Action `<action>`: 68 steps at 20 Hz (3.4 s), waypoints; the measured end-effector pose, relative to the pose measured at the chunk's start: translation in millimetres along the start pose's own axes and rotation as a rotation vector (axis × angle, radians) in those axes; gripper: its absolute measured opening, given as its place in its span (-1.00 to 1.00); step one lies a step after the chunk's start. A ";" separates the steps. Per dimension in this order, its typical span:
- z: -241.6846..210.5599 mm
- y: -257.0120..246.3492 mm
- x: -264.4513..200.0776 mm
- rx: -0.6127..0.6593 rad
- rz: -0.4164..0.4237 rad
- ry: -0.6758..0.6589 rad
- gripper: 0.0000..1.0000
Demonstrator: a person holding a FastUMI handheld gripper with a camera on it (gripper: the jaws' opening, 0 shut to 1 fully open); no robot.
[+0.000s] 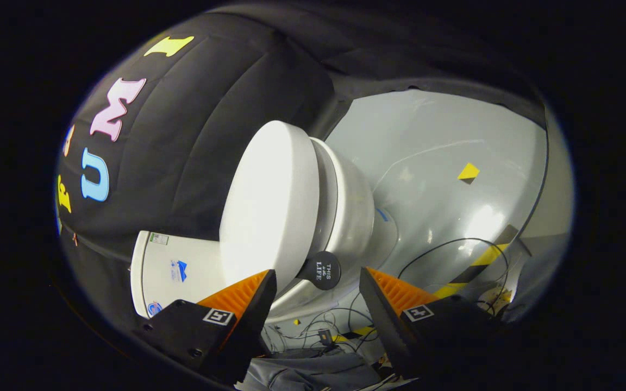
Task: Open the toilet lid.
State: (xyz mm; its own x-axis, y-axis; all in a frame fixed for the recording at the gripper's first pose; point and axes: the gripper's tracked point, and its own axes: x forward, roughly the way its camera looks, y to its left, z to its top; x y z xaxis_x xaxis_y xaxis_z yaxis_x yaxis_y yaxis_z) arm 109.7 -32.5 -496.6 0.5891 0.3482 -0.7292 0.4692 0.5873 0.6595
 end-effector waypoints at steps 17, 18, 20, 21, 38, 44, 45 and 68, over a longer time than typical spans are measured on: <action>-0.5 -6.1 37.0 0.159 0.104 -0.007 -0.35; -1.4 -6.8 37.7 0.152 0.101 -0.009 -0.35; 10.2 -5.1 39.4 0.160 0.110 -0.038 -0.71; 10.2 -7.8 39.1 0.142 0.104 -0.040 -0.73; 11.3 31.4 21.8 -0.060 0.022 -0.115 -0.87; 19.0 71.2 -3.1 -0.247 -0.012 -0.176 -0.87; 19.7 78.0 -7.4 -0.271 -0.021 -0.188 -0.87; -72.6 299.2 -83.0 -0.931 -0.008 -0.407 -0.88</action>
State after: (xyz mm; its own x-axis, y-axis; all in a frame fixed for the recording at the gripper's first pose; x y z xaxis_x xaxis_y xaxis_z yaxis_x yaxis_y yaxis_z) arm 153.4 167.4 -252.0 0.8492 0.1680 -0.5007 -0.1218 0.9848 0.1237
